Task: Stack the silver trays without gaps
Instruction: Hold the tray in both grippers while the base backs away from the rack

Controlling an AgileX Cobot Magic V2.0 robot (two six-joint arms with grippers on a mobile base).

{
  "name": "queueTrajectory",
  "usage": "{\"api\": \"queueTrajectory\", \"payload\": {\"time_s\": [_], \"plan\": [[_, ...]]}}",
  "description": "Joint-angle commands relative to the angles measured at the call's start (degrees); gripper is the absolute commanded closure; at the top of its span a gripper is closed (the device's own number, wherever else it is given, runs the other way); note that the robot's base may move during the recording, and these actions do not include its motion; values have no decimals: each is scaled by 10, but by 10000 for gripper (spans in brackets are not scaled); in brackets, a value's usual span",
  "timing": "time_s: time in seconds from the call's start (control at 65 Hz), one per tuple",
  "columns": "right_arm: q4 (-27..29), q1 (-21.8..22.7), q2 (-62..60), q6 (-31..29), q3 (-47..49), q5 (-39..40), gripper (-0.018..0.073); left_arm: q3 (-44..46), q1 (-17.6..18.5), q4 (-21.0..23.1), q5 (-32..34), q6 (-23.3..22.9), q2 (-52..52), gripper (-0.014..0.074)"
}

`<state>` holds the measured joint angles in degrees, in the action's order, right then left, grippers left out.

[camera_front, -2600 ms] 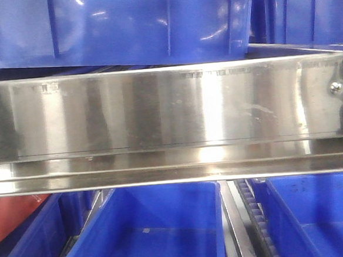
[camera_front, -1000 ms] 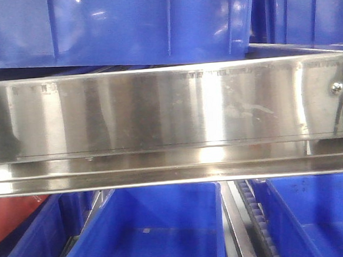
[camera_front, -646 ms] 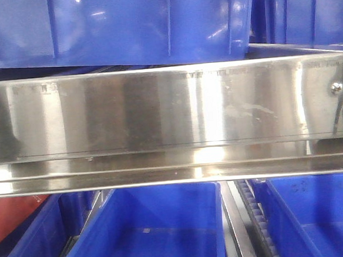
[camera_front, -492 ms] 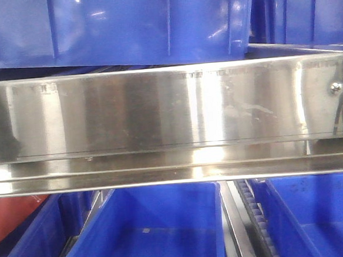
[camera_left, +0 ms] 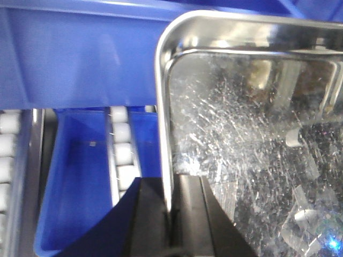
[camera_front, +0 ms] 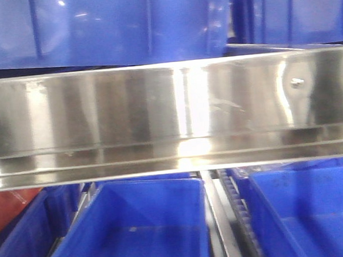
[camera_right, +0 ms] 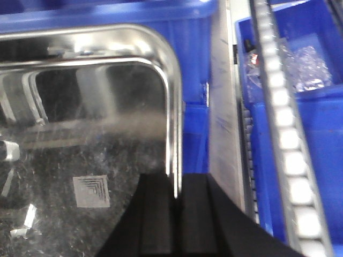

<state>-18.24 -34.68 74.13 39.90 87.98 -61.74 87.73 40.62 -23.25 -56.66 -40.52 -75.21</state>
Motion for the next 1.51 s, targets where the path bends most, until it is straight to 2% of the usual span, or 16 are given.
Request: {"api": "queueTrajectory", "payload": {"time_s": [0.0, 1.492], "plan": [[-27, 2, -8, -2, 0, 8, 616, 5, 4, -17, 7, 1, 9, 612], [-27, 2, -8, -2, 0, 9, 616, 5, 4, -20, 7, 1, 9, 612]]}}
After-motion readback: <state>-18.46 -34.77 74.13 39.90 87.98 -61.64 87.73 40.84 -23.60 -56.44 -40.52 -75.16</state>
